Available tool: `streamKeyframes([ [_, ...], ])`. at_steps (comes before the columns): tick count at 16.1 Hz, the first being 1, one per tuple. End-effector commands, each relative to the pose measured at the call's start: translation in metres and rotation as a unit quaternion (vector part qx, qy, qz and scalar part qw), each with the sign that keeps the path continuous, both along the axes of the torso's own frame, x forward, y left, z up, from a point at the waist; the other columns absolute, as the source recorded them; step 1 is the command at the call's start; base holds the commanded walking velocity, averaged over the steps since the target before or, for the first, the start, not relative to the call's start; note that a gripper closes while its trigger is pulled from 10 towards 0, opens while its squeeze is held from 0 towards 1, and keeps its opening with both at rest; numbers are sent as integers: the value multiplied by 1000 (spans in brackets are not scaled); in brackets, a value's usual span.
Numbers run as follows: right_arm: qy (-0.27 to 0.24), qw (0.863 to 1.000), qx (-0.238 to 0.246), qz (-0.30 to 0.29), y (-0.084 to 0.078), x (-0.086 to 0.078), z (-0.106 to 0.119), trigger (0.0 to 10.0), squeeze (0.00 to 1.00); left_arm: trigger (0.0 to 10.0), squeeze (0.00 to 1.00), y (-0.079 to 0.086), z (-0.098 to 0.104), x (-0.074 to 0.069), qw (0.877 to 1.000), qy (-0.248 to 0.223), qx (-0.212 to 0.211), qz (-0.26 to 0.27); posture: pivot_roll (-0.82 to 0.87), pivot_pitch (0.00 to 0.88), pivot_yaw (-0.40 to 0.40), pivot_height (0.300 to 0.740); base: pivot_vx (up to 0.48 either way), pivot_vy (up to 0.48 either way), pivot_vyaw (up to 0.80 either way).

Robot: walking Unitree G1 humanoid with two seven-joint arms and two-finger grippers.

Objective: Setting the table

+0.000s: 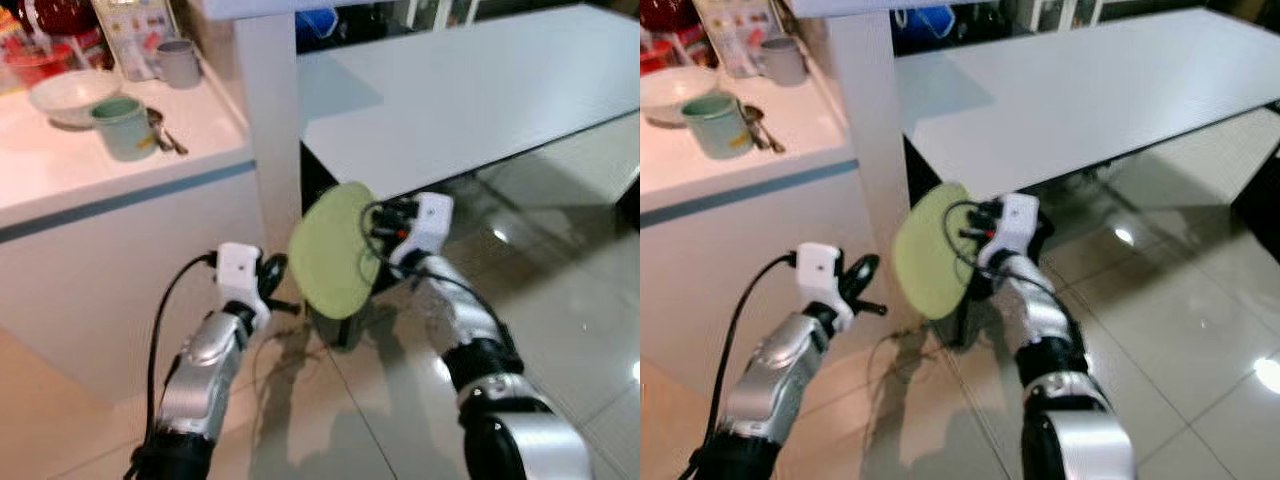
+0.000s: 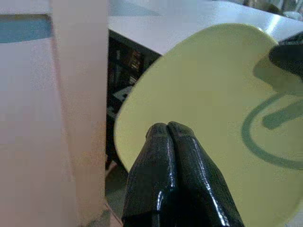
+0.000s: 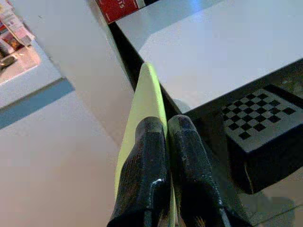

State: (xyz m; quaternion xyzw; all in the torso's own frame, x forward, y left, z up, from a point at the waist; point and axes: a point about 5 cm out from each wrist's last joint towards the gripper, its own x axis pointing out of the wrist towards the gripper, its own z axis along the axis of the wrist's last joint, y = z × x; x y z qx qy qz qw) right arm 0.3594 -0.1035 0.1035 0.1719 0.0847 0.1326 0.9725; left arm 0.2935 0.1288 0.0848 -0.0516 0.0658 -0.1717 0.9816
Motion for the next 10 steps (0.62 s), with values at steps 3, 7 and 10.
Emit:
streamKeyframes([
  [3, -131, 988, -54, 63, 20, 2, 44, 0, 0, 10000, 0, 6, -3, 0, 1000, 4, -5, 17, 52, 0, 20, 740, 0, -286, 0],
  [7, -134, 983, 111, 51, 18, 8, 75, 0, 0, 10000, 0, 3, -4, 0, 1000, 6, -2, 13, 51, 0, 17, 740, 0, 0, 0],
  [10, -73, 974, 212, -39, -11, 15, 60, 0, 0, 10000, 0, 4, -5, 0, 1000, 7, -1, 14, 52, 0, 18, 740, 0, 0, 0],
])
